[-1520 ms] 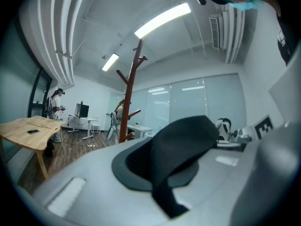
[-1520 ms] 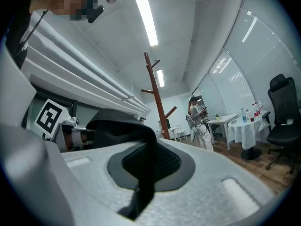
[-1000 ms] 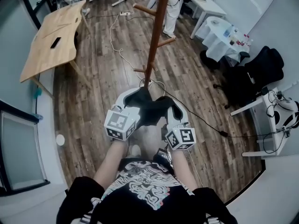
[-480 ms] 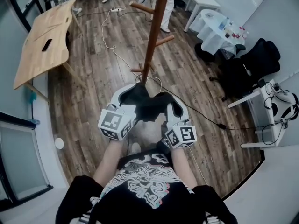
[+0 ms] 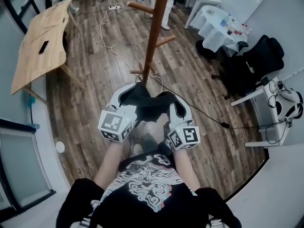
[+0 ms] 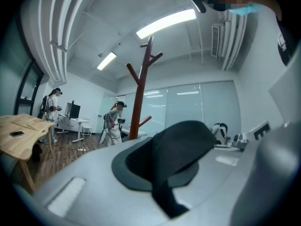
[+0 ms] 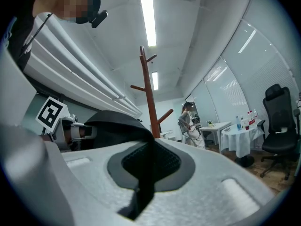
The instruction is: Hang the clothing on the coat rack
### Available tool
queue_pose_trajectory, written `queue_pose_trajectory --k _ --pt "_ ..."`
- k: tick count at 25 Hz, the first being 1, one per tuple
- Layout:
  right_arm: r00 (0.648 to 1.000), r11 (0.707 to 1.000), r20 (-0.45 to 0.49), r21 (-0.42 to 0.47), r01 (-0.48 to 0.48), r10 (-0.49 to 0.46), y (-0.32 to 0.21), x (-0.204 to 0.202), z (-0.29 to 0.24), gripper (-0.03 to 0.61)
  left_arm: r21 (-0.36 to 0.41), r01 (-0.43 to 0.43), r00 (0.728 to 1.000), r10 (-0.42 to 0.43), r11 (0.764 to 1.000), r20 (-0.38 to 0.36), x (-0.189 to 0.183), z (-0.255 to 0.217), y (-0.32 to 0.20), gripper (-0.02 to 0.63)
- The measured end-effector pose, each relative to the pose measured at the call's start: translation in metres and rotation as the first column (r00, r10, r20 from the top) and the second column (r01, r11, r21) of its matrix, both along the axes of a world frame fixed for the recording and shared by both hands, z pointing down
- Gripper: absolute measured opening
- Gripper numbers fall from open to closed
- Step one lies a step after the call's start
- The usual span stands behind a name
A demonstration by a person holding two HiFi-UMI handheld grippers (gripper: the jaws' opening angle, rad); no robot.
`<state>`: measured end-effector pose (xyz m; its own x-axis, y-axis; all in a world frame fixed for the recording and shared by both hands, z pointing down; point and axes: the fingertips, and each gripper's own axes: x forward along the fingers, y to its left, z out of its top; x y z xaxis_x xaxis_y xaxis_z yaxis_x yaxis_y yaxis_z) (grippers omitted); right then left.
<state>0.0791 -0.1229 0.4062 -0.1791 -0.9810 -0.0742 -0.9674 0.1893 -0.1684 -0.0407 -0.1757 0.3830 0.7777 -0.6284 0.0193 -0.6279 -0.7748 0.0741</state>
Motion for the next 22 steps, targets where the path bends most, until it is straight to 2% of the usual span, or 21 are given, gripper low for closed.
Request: queue_pose_trajectory --k 5,10,13,22 --pt "1.0 1.0 0.004 0.005 -0.001 0.001 -0.014 0.009 -0.003 0.011 0.037 0.012 0.998 -0.015 0.999 0.066 0.007 0.0 -0.015 0.002" --pt "1.0 1.0 0.009 -0.005 0.004 -0.004 -0.029 0.015 0.004 0.011 0.037 0.015 0.996 -0.018 0.999 0.09 0.012 0.006 -0.028 0.002" --pt "1.0 1.0 0.014 -0.011 0.009 -0.009 -0.038 0.019 0.009 0.011 0.05 0.017 0.991 -0.024 0.999 0.133 0.017 0.013 -0.034 0.002" --pt "1.0 1.0 0.023 -0.024 0.02 -0.019 -0.063 0.03 0.018 0.011 0.03 0.029 0.982 -0.034 0.999 0.185 0.025 0.032 -0.055 0.002"
